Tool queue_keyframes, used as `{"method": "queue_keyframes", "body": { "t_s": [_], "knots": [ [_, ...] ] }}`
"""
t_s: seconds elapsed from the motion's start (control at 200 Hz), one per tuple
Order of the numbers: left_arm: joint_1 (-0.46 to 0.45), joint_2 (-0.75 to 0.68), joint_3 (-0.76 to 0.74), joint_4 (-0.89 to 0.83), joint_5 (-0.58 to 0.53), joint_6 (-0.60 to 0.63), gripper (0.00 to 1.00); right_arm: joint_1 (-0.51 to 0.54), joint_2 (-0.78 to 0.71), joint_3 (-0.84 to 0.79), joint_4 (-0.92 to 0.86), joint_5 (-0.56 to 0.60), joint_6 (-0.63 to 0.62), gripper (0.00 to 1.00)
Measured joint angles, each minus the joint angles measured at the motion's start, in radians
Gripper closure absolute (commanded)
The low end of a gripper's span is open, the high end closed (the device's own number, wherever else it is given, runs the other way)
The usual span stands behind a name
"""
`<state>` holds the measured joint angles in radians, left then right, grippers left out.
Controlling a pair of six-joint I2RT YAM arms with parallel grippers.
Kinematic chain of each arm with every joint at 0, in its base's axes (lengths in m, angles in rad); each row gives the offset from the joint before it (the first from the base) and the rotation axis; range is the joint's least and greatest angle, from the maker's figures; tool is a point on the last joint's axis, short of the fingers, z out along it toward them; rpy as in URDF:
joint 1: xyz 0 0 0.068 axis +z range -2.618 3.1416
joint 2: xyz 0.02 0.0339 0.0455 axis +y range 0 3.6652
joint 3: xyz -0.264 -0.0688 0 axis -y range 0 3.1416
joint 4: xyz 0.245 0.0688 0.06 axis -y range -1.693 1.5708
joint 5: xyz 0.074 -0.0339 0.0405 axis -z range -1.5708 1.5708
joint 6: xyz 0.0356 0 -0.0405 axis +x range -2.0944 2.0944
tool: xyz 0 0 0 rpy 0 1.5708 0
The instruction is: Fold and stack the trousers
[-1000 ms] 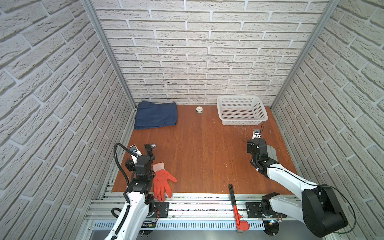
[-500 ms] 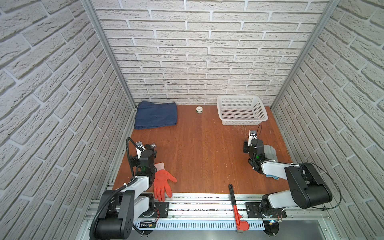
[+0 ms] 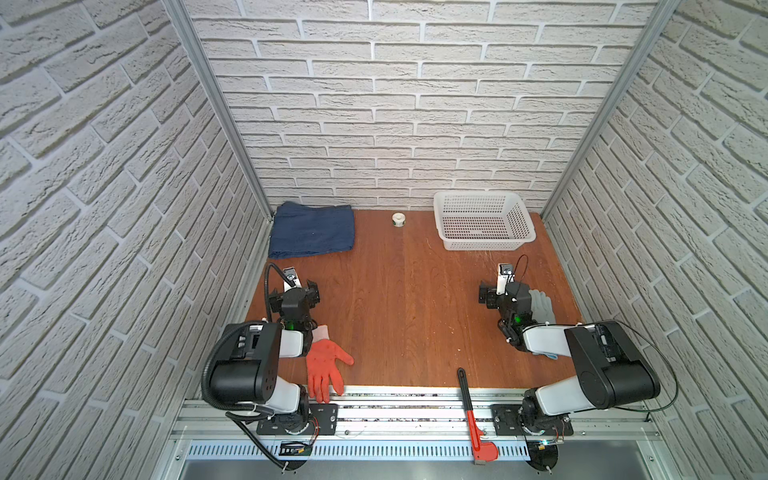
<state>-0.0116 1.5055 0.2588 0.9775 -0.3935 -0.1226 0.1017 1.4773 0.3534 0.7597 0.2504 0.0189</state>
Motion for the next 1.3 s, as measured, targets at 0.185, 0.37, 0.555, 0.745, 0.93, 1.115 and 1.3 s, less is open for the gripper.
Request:
{"method": "queue_keyframes", "body": {
  "t_s": [0.185, 0.37, 0.555, 0.745, 0.93, 1.115, 1.3],
  "knots": [
    [-0.002, 0.008, 0.039, -0.013, 0.034, 0.017, 0.02, 0.0, 0.0, 0.0, 0.0, -0.005, 0.0, 0.0],
    [0.026, 0.068, 0.096, -0.023, 0.102, 0.014, 0.02, -0.001, 0.0, 0.0, 0.0, -0.005, 0.0, 0.0],
    [0.05, 0.069, 0.098, -0.049, 0.138, 0.006, 0.02, -0.001, 0.0, 0.0, 0.001, -0.005, 0.0, 0.0],
    [0.05, 0.069, 0.098, -0.051, 0.154, 0.006, 0.02, -0.001, 0.0, 0.0, 0.001, -0.005, 0.0, 0.0],
    [0.05, 0.069, 0.098, -0.051, 0.156, 0.006, 0.02, -0.001, 0.0, 0.0, 0.001, -0.005, 0.0, 0.0],
    [0.05, 0.069, 0.098, -0.051, 0.156, 0.006, 0.02, -0.001, 0.0, 0.0, 0.001, -0.005, 0.0, 0.0],
    [0.05, 0.069, 0.098, -0.051, 0.156, 0.006, 0.02, -0.001, 0.0, 0.0, 0.001, -0.005, 0.0, 0.0]
  ]
}}
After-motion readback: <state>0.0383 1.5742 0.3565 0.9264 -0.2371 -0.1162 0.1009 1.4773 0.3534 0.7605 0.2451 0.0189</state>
